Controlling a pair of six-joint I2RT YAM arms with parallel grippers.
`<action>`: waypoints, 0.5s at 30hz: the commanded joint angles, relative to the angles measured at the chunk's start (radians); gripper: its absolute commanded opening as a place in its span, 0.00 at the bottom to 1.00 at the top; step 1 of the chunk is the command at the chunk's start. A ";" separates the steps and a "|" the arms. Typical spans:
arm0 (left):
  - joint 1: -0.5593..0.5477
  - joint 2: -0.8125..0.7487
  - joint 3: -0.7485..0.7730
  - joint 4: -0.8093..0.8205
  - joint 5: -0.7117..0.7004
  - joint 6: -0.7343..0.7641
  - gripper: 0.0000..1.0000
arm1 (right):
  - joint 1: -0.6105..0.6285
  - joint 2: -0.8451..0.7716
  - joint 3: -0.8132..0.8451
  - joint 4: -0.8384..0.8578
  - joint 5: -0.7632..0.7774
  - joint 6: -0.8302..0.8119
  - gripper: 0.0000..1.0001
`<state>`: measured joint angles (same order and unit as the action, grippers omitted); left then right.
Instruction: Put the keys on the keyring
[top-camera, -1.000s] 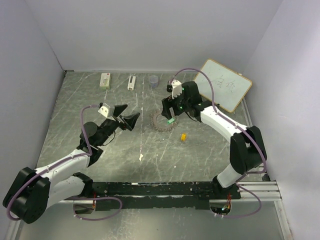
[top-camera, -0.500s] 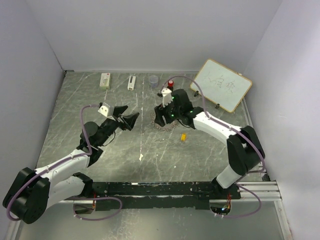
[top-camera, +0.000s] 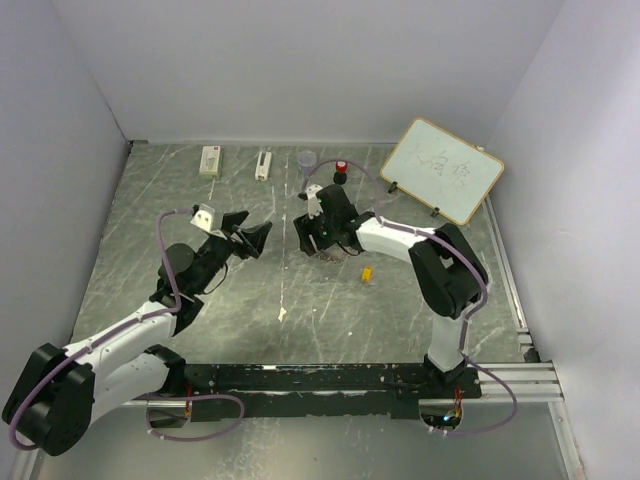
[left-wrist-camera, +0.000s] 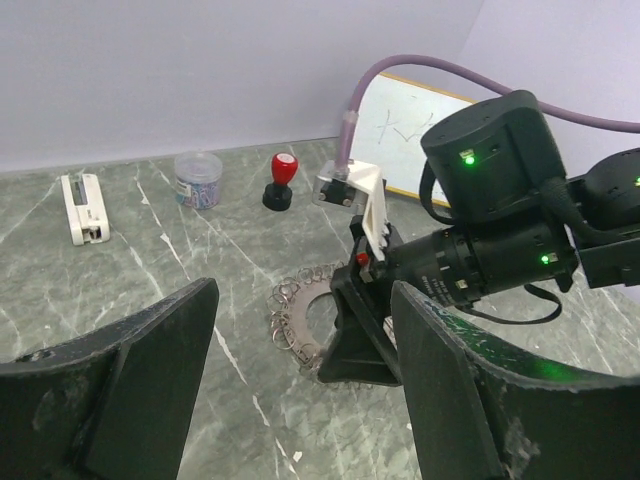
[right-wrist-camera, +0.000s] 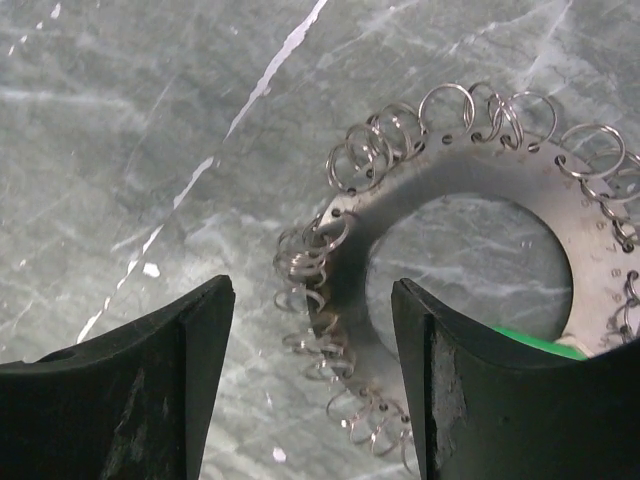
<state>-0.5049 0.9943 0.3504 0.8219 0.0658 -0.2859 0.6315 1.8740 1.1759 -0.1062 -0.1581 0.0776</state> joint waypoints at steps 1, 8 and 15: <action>0.012 -0.005 0.025 -0.004 -0.023 0.011 0.81 | 0.008 0.057 0.060 0.044 0.043 0.031 0.64; 0.017 -0.006 0.024 -0.007 -0.028 0.017 0.81 | 0.011 0.130 0.114 0.050 0.023 0.074 0.57; 0.022 -0.009 0.020 -0.008 -0.029 0.018 0.81 | 0.017 0.134 0.110 0.025 0.017 0.141 0.35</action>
<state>-0.4961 0.9947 0.3504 0.8162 0.0517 -0.2802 0.6411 2.0060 1.2778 -0.0795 -0.1432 0.1654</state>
